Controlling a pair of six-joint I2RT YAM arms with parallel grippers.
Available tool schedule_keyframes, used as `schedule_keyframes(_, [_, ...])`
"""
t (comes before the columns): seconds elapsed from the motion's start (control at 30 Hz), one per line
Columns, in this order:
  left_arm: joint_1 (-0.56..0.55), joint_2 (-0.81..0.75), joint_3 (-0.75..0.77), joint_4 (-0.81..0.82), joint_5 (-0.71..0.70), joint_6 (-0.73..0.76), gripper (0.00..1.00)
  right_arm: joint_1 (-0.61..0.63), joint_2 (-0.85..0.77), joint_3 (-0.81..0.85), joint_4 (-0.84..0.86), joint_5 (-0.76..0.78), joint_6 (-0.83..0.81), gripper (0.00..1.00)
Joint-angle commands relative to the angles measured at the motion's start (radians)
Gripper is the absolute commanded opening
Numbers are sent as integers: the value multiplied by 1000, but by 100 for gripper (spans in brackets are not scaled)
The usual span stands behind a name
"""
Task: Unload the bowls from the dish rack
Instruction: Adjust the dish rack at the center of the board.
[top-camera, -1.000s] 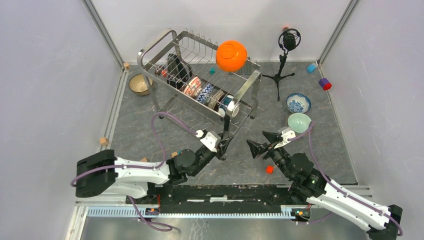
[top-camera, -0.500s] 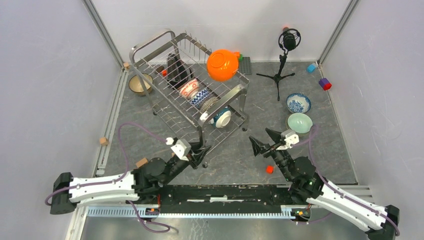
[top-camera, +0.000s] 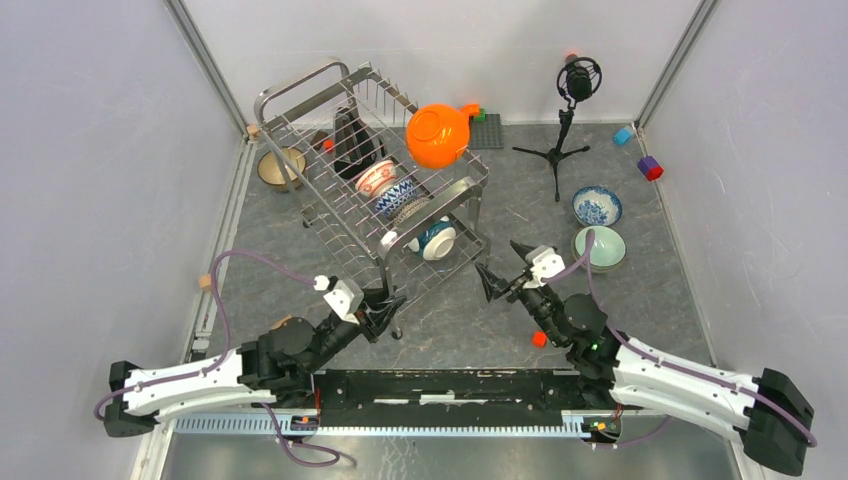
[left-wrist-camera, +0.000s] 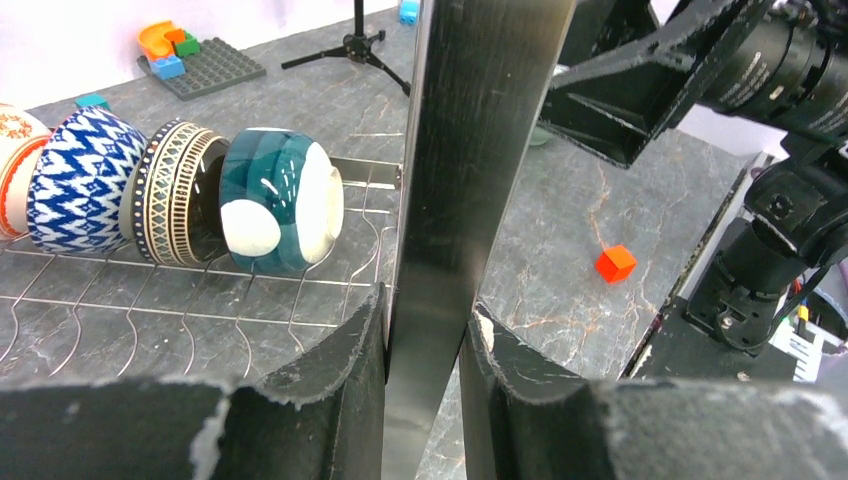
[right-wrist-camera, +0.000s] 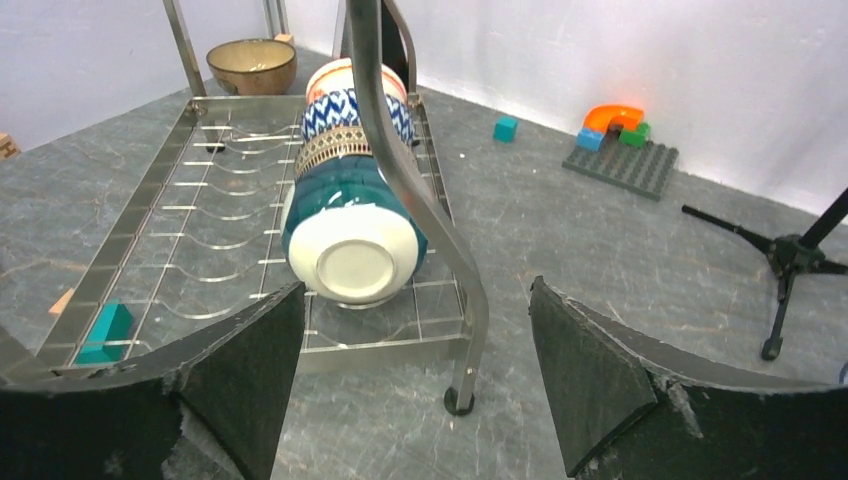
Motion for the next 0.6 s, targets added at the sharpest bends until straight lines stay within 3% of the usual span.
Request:
schedule_keyframes(0.0, [-4, 12, 74, -120, -70, -183, 9, 5, 93, 78, 163, 7, -93, 87])
schedule_keyframes(0.37, [-2, 17, 125, -278, -125, -258, 9, -27, 364, 221, 229, 14, -194, 77])
schedule_keyframes(0.47, [-4, 15, 124, -280, -118, -270, 9, -46, 409, 242, 239, 5, -197, 71])
schedule_keyframes(0.57, [-4, 18, 129, -280, -105, -279, 10, -53, 443, 252, 242, -22, -202, 58])
